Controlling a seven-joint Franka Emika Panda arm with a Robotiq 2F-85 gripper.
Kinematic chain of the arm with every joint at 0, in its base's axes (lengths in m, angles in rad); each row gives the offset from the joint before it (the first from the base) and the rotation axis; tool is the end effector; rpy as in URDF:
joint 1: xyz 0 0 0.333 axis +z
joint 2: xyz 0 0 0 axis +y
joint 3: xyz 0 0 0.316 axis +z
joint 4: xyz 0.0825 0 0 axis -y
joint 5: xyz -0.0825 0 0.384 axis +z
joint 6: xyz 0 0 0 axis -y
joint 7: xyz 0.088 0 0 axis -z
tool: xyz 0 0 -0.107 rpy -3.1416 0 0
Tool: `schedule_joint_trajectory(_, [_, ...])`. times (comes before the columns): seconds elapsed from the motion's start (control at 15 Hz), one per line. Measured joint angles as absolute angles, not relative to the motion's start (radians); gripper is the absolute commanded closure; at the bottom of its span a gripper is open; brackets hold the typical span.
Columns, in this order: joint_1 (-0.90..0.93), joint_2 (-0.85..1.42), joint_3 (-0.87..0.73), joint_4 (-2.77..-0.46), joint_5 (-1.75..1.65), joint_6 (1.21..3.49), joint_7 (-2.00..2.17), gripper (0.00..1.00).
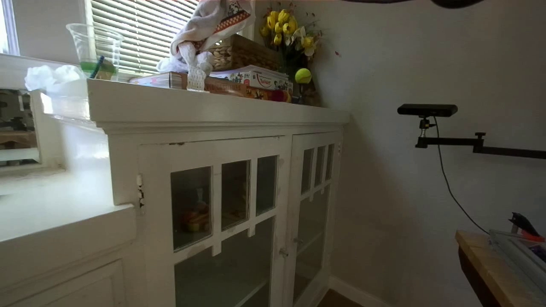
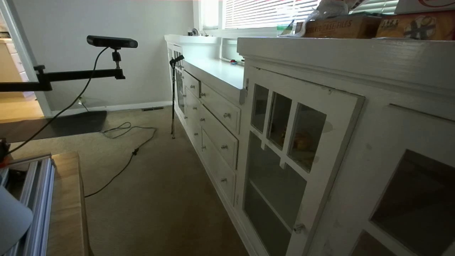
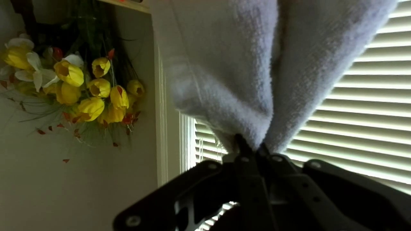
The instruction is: Move the towel to the right.
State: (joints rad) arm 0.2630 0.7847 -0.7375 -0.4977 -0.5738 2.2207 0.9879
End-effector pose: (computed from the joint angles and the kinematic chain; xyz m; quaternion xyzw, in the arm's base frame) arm 0.7316 -0.0122 0.7591 0.6706 -0.3188 0.6042 0.2892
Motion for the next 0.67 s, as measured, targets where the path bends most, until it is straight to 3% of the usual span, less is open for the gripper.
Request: schedule_joint_trajectory(0.67, [0.248, 0.776, -0.663, -0.494, -0.534, 2.056, 0.942, 0.99])
